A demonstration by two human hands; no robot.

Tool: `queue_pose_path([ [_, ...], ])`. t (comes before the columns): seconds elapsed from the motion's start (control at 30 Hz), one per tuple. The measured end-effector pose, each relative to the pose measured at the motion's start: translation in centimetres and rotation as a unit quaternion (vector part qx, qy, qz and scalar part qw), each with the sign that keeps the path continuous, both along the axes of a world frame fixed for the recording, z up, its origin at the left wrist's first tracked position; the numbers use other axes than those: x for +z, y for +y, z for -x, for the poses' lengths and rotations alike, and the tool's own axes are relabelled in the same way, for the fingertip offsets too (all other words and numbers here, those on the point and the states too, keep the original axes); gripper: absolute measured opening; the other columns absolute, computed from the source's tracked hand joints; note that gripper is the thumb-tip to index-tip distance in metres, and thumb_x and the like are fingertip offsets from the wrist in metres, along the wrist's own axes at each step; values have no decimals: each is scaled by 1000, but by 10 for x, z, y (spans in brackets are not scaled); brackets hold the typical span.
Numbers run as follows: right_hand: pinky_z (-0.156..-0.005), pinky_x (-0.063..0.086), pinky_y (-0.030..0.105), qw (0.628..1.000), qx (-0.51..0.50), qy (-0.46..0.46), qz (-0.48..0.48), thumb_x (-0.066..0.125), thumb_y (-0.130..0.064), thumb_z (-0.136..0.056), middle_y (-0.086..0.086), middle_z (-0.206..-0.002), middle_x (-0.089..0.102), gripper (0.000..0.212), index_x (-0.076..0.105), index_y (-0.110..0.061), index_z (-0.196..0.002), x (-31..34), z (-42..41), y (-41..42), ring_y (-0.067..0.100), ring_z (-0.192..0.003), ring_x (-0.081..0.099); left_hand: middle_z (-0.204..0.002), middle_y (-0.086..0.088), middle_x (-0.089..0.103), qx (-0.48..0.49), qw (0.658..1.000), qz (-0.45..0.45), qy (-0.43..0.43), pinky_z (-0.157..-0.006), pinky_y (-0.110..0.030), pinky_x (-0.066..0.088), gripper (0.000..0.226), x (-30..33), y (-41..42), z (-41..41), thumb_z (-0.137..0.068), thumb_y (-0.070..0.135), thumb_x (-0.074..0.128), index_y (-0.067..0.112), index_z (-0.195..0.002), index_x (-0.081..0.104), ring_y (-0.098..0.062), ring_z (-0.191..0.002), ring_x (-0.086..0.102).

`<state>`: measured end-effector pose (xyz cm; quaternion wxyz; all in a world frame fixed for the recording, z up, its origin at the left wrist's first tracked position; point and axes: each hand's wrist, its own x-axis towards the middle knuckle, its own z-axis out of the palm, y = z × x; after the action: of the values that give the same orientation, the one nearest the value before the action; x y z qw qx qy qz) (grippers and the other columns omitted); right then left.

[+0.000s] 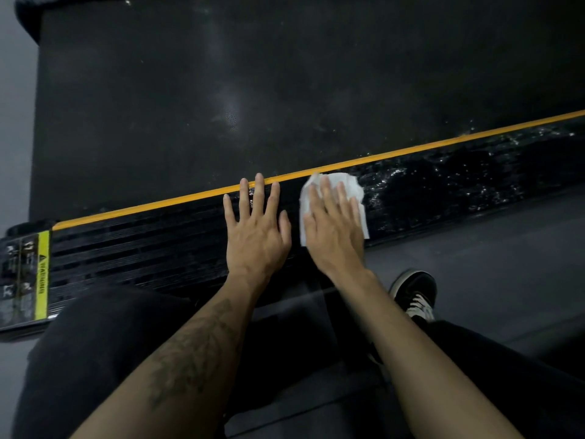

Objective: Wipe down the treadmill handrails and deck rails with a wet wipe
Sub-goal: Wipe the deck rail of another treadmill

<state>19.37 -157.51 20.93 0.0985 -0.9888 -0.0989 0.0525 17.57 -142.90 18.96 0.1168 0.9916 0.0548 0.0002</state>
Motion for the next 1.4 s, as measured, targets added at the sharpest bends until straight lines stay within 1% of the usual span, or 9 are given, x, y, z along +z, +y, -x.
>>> queue_pose_path([
  [0.1, -128, -4, 39, 995, 101, 2, 22, 23, -39, -111, -3, -173, -1, 56, 13, -26, -165, 0, -5, -10, 19, -159, -5, -173, -3, 2, -1, 1000, 1, -1, -127, -57, -2, 61, -1, 0, 0, -107, 45, 20, 26, -165, 15, -26, -159, -8],
  [0.3, -129, 1, 44, 998, -46, 3, 31, 18, -38, -110, -1, -173, 1, 57, 12, -24, -165, 3, -14, -22, 21, -159, -2, -173, -3, 3, -2, 1000, -1, -3, -127, -57, -1, 61, -1, 0, -1, -107, 45, 20, 25, -164, 17, -27, -159, -7],
  [0.43, -128, -2, 44, 992, 112, 10, 51, 16, -40, -110, -3, -172, -7, 58, 4, -26, -165, 2, -12, -7, 20, -159, -9, -173, -3, 4, 0, 1000, -1, -3, -127, -57, -1, 61, -2, 0, 0, -107, 44, 20, 26, -164, 17, -26, -159, -6],
  [0.5, -128, -3, 41, 989, 136, 8, 62, 17, -41, -111, -6, -172, -9, 57, 1, -30, -165, 2, -24, -19, 16, -158, -10, -173, -3, 5, 1, 1000, 0, -6, -127, -57, -1, 60, -1, 0, 0, -107, 44, 22, 26, -164, 18, -26, -159, -6],
  [0.7, -128, 2, 48, 1000, -18, 10, 20, 23, -35, -111, -2, -173, 1, 57, 12, -24, -165, 4, -32, -10, 23, -159, -1, -173, -3, 4, 0, 1000, 0, 0, -127, -57, -2, 60, 2, 0, 0, -107, 43, 24, 25, -164, 18, -26, -159, -6],
  [0.87, -128, -6, 41, 990, 137, 28, 17, 23, -40, -111, -9, -172, 1, 55, 10, -32, -165, 5, -37, -6, 15, -159, -6, -173, -3, 4, 1, 1000, 5, 3, -126, -57, -2, 59, 4, -1, 0, -108, 42, 24, 27, -164, 17, -26, -159, -7],
  [1.07, -128, 1, 48, 1000, -11, 15, 12, 25, -35, -109, -3, -170, 17, 55, 19, -26, -163, 3, -49, 1, 24, -159, 3, -173, -2, 2, -2, 1000, 3, 8, -127, -57, -3, 60, 4, -1, -1, -108, 43, 22, 26, -165, 15, -25, -159, -9],
  [1.27, -128, 1, 42, 988, 149, 7, 29, 21, -42, -109, -6, -172, 11, 56, 15, -31, -164, 3, -45, -9, 17, -159, 3, -173, -3, 5, -1, 1000, 4, -1, -127, -57, -1, 59, 3, -1, 0, -108, 43, 24, 26, -164, 19, -26, -159, -6],
  [1.4, -128, 0, 41, 1000, -8, -3, 23, 20, -37, -111, -3, -173, 8, 55, 13, -27, -165, 0, -47, -23, 17, -159, 0, -173, -3, 5, -2, 1000, 4, 0, -127, -57, -1, 59, 2, 0, -1, -108, 43, 22, 25, -164, 18, -26, -159, -7],
])
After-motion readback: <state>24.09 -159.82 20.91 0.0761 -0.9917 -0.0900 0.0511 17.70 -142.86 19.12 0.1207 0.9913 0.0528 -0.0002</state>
